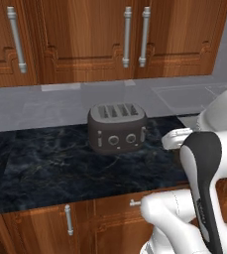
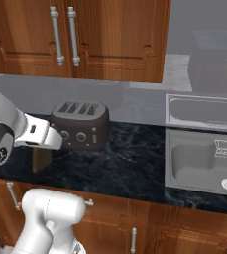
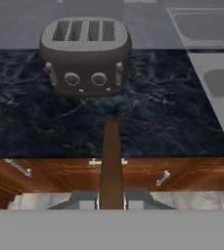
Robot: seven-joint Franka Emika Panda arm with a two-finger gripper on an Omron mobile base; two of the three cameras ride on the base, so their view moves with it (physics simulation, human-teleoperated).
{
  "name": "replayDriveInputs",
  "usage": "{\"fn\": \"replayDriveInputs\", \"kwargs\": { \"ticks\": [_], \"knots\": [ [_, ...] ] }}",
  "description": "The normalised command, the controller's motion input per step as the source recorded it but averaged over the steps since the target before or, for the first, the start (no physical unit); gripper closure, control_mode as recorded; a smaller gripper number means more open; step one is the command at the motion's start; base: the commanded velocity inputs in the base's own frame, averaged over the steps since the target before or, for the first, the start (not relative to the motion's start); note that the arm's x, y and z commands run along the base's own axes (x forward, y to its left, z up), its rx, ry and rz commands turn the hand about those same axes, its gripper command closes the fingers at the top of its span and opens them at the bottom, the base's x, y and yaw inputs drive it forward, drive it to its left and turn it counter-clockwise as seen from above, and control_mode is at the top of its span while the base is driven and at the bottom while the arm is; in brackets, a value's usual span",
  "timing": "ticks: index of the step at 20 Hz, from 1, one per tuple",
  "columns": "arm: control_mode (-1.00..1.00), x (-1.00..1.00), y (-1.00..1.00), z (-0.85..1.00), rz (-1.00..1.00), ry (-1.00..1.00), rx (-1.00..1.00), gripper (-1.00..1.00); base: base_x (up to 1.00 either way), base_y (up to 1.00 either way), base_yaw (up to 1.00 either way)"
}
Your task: Start the toaster. Once the lever pops up, take the bread to the plate on the dining counter.
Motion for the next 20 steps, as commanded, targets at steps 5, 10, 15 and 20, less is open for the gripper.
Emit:
{"fn": "replayDriveInputs", "kwargs": {
  "ticks": [5,10,15,20],
  "knots": [
    [1.00,0.00,0.00,0.00,0.00,0.00,0.00,1.00,-1.00,-0.04,0.34],
    [1.00,0.00,0.00,0.00,0.00,0.00,0.00,1.00,-0.90,0.00,0.71],
    [1.00,0.00,0.00,0.00,0.00,0.00,0.00,1.00,-0.51,0.00,0.97],
    [1.00,0.00,0.00,0.00,0.00,0.00,0.00,1.00,-0.33,0.00,1.00]
  ]
}}
